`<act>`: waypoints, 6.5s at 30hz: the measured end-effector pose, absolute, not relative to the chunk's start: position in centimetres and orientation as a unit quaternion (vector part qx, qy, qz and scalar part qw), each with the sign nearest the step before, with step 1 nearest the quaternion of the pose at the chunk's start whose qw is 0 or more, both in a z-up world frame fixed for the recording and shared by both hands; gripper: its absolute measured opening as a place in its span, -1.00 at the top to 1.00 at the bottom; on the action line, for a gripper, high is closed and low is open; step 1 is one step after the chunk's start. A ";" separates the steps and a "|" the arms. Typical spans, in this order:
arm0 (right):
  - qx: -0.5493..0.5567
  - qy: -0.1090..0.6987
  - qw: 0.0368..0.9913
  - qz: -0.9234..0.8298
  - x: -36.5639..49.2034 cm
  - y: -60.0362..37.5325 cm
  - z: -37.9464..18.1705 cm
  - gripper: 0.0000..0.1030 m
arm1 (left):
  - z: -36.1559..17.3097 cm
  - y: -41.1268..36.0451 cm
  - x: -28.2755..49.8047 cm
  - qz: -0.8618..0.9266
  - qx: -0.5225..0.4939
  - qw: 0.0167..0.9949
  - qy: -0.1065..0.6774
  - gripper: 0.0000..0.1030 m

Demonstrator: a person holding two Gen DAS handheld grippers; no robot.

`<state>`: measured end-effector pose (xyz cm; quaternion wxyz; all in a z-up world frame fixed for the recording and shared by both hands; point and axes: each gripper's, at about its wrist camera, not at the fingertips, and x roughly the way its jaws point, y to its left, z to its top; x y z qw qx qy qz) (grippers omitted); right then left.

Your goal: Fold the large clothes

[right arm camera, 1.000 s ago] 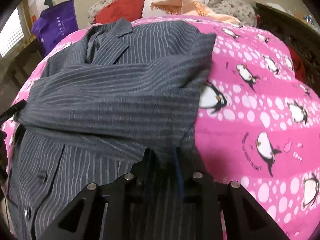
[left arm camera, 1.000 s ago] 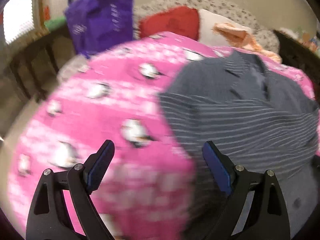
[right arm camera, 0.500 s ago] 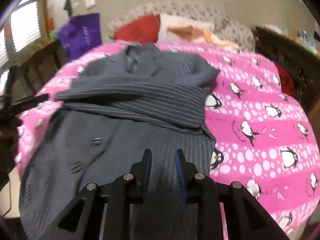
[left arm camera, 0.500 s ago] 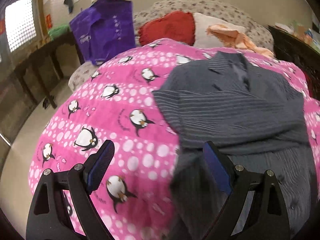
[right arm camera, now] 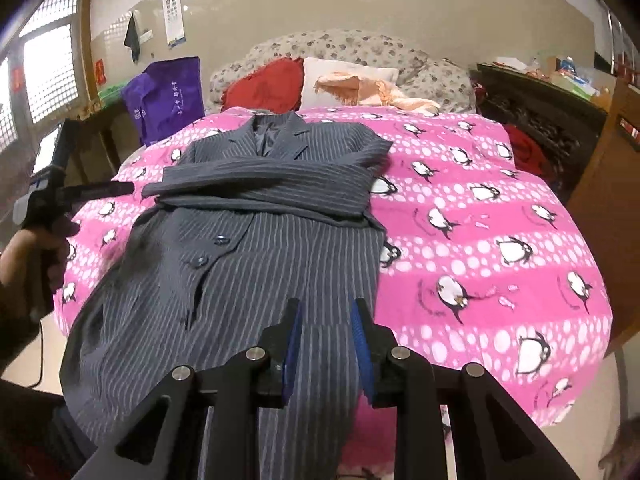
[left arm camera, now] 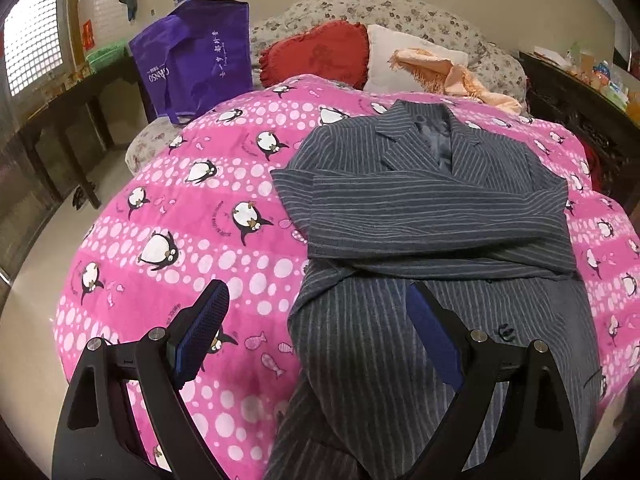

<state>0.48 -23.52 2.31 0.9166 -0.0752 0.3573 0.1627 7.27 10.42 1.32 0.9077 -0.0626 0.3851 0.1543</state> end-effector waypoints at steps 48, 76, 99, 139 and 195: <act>0.139 0.458 0.832 0.280 -1.2 -30.2 -10.5 0.23 | -7.4 12.3 -7.5 0.001 -0.041 0.878 0.477 -0.66; 0.128 0.441 0.837 0.297 -0.8 -29.9 -9.8 0.23 | -7.4 10.7 -3.2 -0.172 -0.143 0.846 0.484 -0.40; 0.115 0.422 0.816 0.377 0.1 -29.1 -9.7 0.62 | -7.7 11.3 -5.0 -0.159 -0.114 0.851 0.488 0.75; 0.246 0.259 0.870 0.340 18.6 -28.8 6.7 0.91 | 8.4 20.3 12.2 0.004 -0.284 0.921 0.265 0.94; 0.016 0.386 0.862 0.329 13.0 -19.5 -1.1 0.72 | -2.6 11.6 8.9 -0.072 -0.083 0.909 0.401 0.54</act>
